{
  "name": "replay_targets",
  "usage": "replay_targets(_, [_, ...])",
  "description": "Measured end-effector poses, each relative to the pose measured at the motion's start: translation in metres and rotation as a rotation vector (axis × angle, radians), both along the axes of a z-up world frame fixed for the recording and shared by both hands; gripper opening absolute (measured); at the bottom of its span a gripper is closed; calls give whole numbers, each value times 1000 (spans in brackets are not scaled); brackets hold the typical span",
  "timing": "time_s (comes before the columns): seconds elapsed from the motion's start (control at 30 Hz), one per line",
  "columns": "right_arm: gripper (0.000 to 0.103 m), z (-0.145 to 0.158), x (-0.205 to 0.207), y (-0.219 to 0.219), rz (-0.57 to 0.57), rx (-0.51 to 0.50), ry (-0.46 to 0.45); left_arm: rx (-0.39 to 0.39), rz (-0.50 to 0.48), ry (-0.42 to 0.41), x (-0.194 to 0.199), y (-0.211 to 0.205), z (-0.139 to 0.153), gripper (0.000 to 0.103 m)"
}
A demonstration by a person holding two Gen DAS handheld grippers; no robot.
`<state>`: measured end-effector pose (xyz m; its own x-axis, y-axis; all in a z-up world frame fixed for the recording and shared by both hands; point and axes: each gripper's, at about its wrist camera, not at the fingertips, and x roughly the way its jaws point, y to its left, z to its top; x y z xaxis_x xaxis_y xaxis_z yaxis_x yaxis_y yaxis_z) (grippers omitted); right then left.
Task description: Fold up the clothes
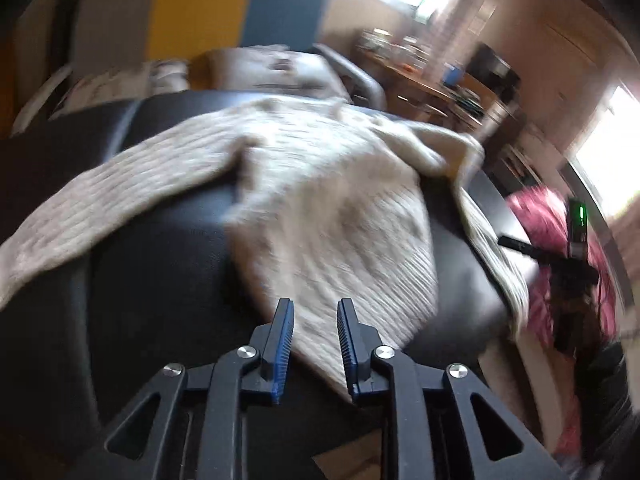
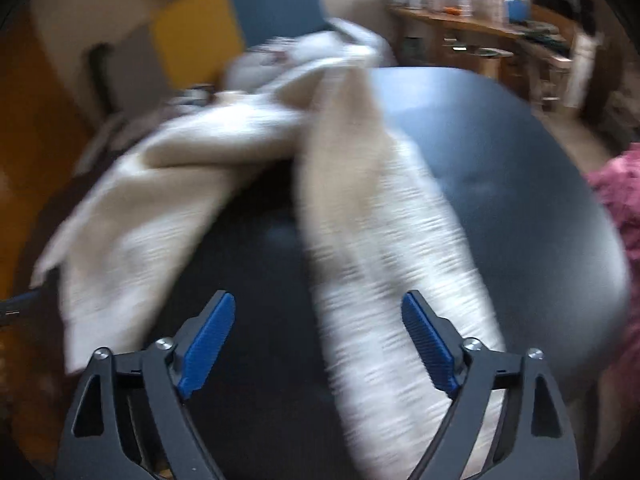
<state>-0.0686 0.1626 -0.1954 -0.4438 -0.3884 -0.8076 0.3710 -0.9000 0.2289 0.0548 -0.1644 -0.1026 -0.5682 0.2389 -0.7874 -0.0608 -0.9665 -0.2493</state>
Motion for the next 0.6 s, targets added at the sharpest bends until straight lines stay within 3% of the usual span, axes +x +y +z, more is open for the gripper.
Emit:
replay_targets(0.17, [93,-13,40,-20,111,-89,-50,-238,-296,86,7,74,-12,31])
replay_targets(0.27, [95,-20,71,-35,162,-116,-71,-310,-363,58,-6,89,-30,36])
replay_targets(0.5, [99,-40,76,-59,157,-19,-70,-318,-396,-41,-35,88,-62,40])
replay_targets(0.6, [99,-50,71,-58,128,15,-89,-295,-391,-23,-33,86,-66,43])
